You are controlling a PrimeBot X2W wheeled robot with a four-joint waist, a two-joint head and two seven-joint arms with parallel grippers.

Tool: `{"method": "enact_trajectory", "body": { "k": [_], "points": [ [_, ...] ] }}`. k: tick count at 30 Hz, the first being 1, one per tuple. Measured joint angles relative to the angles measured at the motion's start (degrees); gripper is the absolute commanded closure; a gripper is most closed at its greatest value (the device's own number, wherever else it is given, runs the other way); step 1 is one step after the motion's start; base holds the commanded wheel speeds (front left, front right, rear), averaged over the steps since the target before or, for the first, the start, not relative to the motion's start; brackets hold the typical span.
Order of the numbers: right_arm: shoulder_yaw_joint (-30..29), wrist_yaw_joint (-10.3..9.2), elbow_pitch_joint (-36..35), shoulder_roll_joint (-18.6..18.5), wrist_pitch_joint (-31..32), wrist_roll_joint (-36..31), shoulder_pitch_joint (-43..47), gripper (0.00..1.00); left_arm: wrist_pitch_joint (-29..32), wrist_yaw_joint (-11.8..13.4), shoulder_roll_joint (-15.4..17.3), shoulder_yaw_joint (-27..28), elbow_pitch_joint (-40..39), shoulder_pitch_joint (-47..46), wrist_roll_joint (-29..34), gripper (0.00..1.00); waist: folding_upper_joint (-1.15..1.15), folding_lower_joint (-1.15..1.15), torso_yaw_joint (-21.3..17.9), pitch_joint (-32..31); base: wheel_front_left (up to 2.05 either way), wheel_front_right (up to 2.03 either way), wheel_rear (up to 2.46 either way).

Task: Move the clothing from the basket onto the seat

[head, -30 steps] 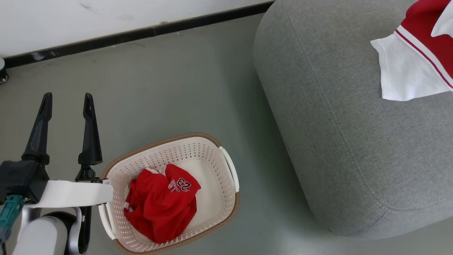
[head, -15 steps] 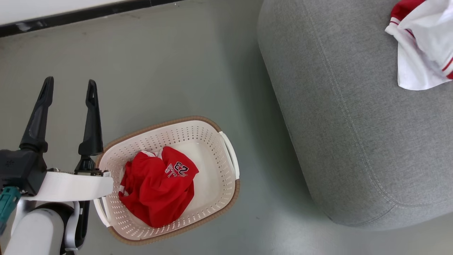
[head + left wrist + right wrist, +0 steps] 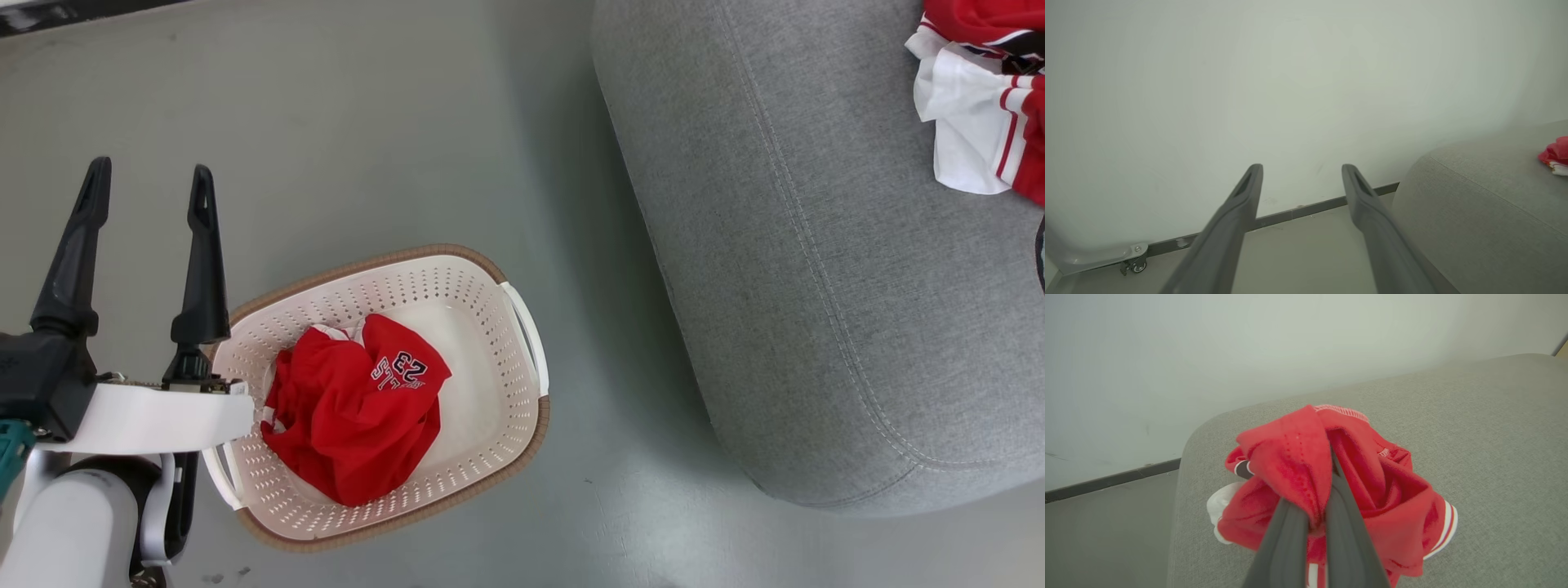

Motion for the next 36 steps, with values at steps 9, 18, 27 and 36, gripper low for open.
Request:
{"method": "enact_trajectory", "body": {
  "k": [9, 18, 27, 36],
  "points": [
    [1.5, 0.01, 3.6, 1.8, -1.0, -0.1, 2.5, 0.76, -0.1, 0.0, -0.4, 0.1, 0.2, -1.0, 0.0, 0.0, 0.0, 0.0, 0.1, 0.2, 0.0, 0.0, 0.0],
    [3.0, 0.0, 4.1, 2.9, -2.9, -0.5, 2.4, 0.0, -1.1, 0.0, -1.2, 0.1, 1.2, -1.0, -0.1, 0.0, 0.0, 0.0, 0.2, -0.5, 0.0, 0.0, 0.0],
    [5.2, 0.0, 3.3, 3.2, -6.3, -1.9, 2.7, 0.0, -2.6, 0.1, -2.1, 0.1, 2.8, -1.0, -0.6, 0.0, 0.0, 0.0, 0.1, -1.9, 0.0, 0.0, 0.0],
    [5.7, 0.0, 0.2, 3.9, -8.6, -3.4, 7.5, 0.0, -4.1, 0.5, -3.5, 0.9, 4.6, -0.8, -1.7, 0.0, 0.0, 0.0, -0.1, -4.2, 0.0, 0.0, 0.0]
  ]
}}
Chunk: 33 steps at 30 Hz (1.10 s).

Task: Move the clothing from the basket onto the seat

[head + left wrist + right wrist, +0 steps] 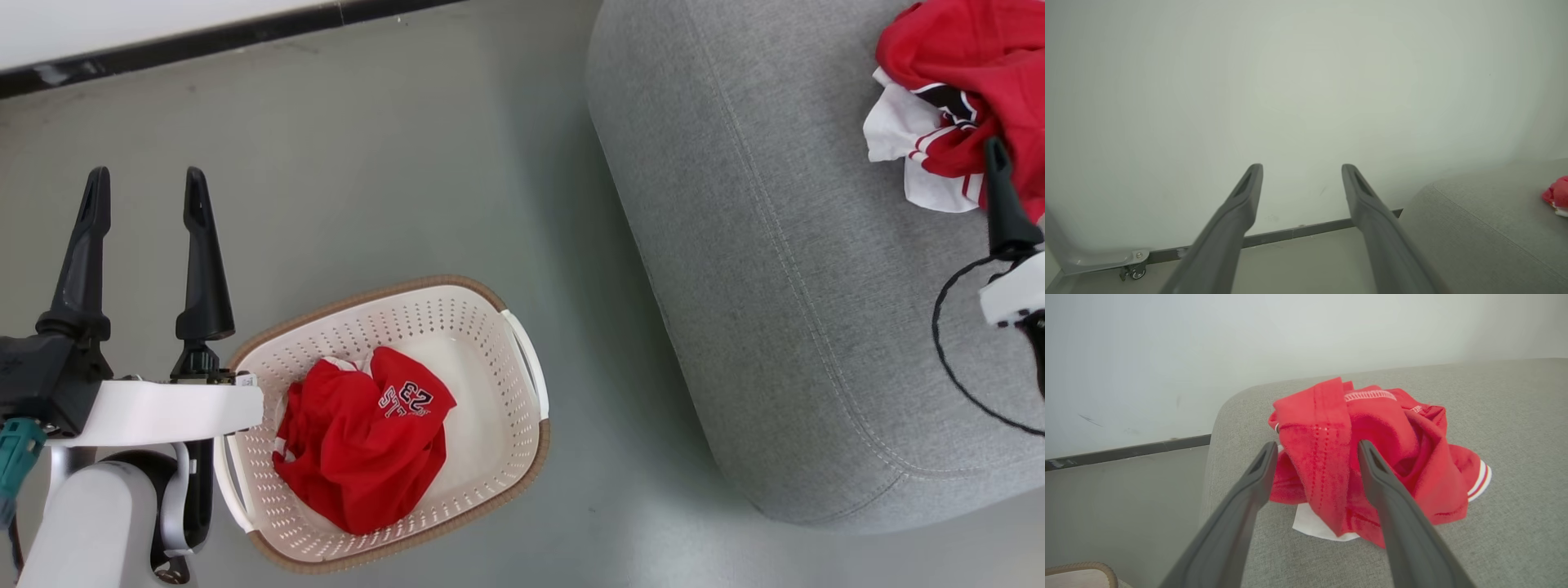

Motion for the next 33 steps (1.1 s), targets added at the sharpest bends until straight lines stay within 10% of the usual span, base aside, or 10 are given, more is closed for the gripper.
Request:
{"method": "enact_trajectory", "body": {
  "k": [33],
  "points": [
    [1.0, 0.0, -18.5, 6.6, -1.2, -9.7, 9.1, 0.0, -2.1, 1.2, -7.3, 1.6, 9.8, 6.3, -2.5, 0.0, 0.0, 0.0, 5.5, -12.4, 0.0, 0.0, 0.0]
  ]
}}
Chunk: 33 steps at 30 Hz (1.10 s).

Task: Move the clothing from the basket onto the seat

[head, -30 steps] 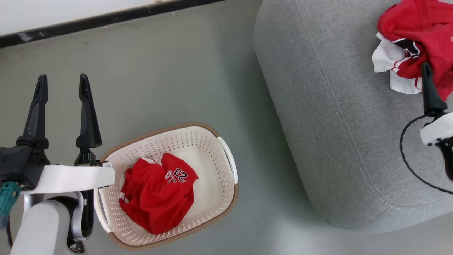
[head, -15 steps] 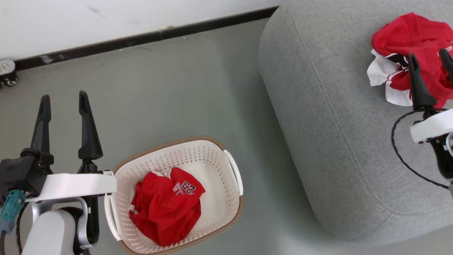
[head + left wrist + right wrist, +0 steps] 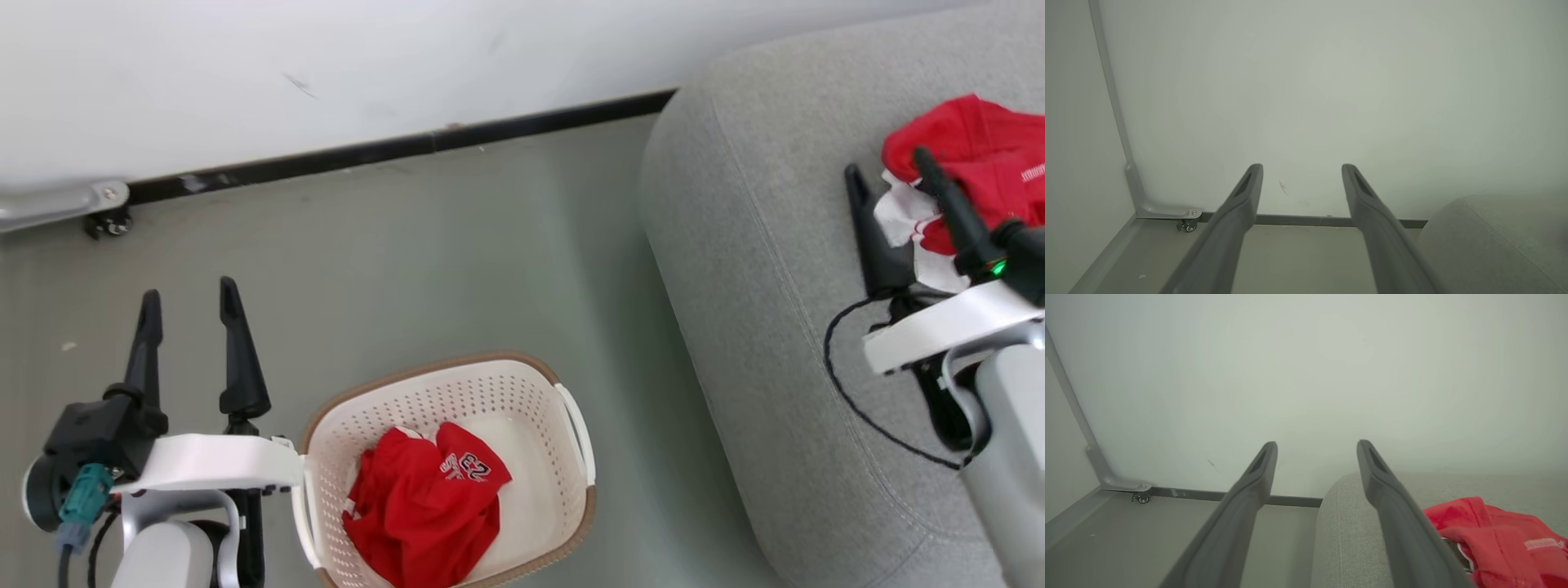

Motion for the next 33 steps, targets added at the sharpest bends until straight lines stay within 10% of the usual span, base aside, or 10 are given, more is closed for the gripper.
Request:
{"method": "enact_trajectory", "body": {
  "k": [33],
  "points": [
    [-6.5, 0.0, -3.1, 13.3, 0.9, -8.8, 21.5, 0.0, 0.0, -3.8, -2.7, -7.2, 11.8, 5.7, 3.1, 0.0, 0.0, 0.0, 8.3, -13.0, 0.0, 0.0, 0.0]
  ]
}}
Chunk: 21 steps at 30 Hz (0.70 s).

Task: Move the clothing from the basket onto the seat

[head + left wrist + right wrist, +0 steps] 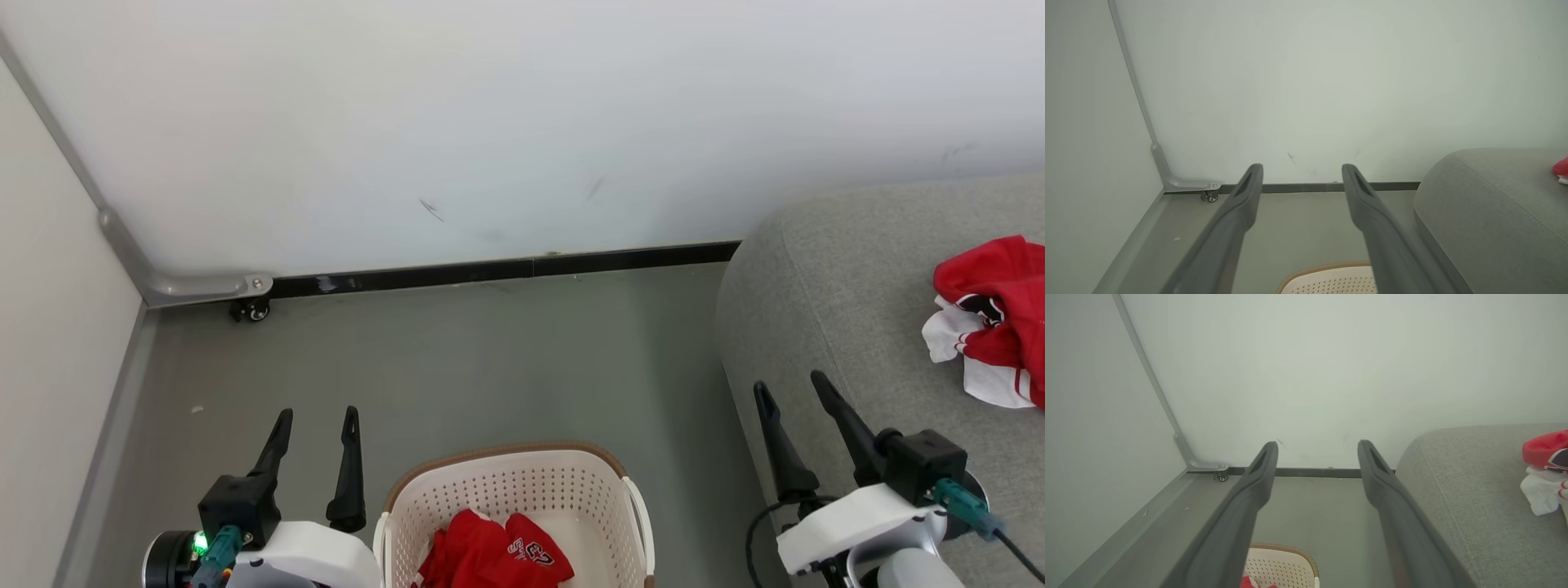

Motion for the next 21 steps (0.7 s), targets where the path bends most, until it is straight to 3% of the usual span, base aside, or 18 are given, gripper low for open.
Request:
{"method": "enact_trajectory", "body": {
  "k": [21],
  "points": [
    [-3.8, 0.0, -5.3, 2.9, 3.6, -6.6, 6.9, 0.0, 0.0, -0.1, -0.2, 1.0, 1.6, 2.1, 0.2, 0.0, 0.0, 0.0, 0.2, -3.3, 0.0, 0.0, 0.0]
  ]
}}
